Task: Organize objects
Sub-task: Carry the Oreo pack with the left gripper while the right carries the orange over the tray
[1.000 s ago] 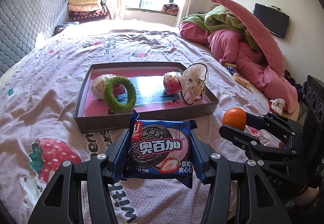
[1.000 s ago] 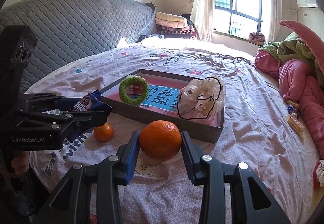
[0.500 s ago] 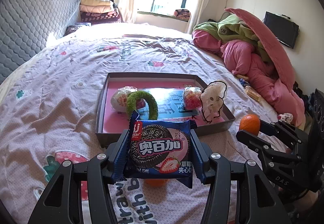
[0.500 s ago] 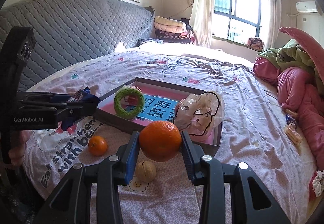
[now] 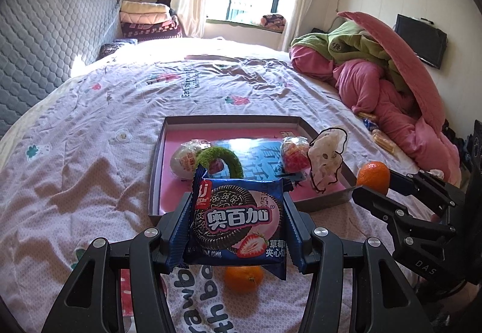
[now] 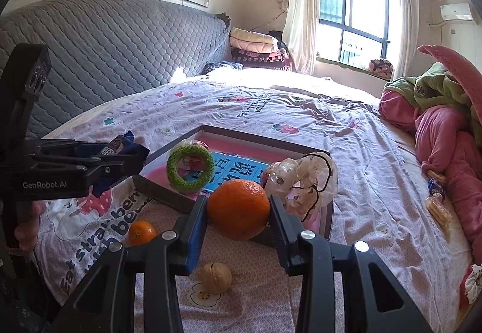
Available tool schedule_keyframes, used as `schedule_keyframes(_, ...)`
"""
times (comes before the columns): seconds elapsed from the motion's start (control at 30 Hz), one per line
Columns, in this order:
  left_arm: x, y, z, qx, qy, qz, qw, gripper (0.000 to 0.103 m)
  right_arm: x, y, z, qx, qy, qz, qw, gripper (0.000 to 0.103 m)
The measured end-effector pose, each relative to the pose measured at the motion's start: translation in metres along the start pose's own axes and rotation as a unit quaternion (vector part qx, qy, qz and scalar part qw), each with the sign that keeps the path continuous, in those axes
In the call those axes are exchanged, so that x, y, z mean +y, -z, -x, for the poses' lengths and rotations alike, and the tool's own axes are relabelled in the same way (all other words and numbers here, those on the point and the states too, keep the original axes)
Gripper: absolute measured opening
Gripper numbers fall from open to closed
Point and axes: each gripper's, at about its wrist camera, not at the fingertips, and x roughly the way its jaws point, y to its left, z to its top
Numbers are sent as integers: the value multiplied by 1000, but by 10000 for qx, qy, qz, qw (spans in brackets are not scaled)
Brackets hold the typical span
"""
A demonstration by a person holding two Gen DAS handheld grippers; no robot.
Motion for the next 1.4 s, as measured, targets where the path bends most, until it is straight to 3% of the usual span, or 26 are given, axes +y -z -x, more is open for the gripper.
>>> schedule_keyframes(0.53, 7, -8, -10, 49, -50, 51, 10000, 57, -3, -13, -10, -139, -18, -48, 9999, 41)
schedule_keyframes(1.4, 18, -52, -13, -279, -181, 40, 9994, 57, -22, -57, -4, -725, 151, -197, 9971, 41)
